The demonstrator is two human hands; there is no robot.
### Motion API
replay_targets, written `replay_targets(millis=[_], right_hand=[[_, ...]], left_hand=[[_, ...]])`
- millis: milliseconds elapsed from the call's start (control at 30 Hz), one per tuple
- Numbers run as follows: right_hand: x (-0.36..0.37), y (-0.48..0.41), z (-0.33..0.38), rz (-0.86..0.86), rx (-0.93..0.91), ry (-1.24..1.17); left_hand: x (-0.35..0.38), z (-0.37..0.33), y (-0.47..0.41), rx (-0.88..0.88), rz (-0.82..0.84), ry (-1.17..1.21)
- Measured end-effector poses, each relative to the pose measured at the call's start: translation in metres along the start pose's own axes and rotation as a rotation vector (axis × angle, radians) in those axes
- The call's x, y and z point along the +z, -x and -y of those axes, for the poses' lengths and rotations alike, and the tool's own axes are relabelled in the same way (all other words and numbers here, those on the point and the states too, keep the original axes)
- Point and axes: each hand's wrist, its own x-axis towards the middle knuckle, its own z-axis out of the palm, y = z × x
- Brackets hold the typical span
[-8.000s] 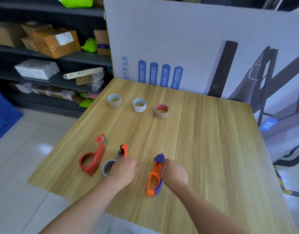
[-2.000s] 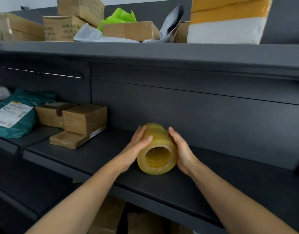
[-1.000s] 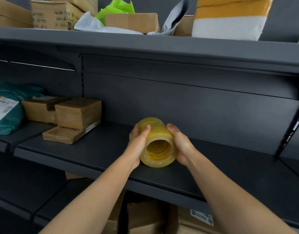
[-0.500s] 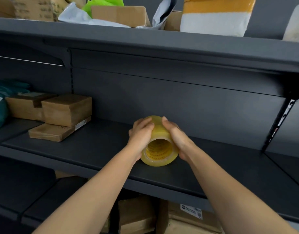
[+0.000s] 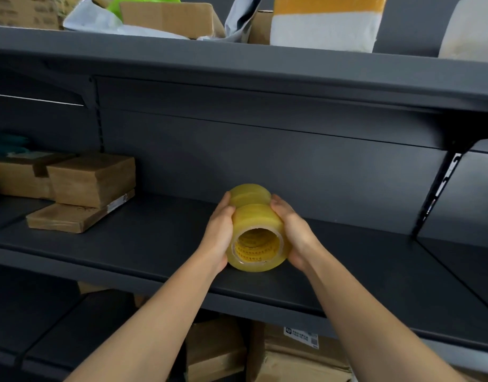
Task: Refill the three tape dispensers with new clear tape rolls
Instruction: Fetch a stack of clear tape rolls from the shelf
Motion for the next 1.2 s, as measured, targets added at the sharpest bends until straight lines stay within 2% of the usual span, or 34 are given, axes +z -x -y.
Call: replay_targets(millis=[300, 567, 1000, 1200], right_hand=[[-0.031, 0.064, 0.003, -0.125, -0.232, -0.058], [-0.088, 0.169, 0.007, -0.274, -0.366, -0.002], [-0.224, 0.394, -0.005, -0.622, -0.422, 0.078], [-0.285, 0.502, -0.019, -0.855, -0.39, 0.085]], left_hand=[[0.033, 0.003, 0.041, 0.18, 0.114, -0.074], [0.098, 0.017, 0.116, 0.269, 0.302, -0.05], [0.255, 0.074, 0.293, 0.2, 0.648, -0.013], [0.331, 0.113, 0.377, 0.103, 0.835, -0.009]])
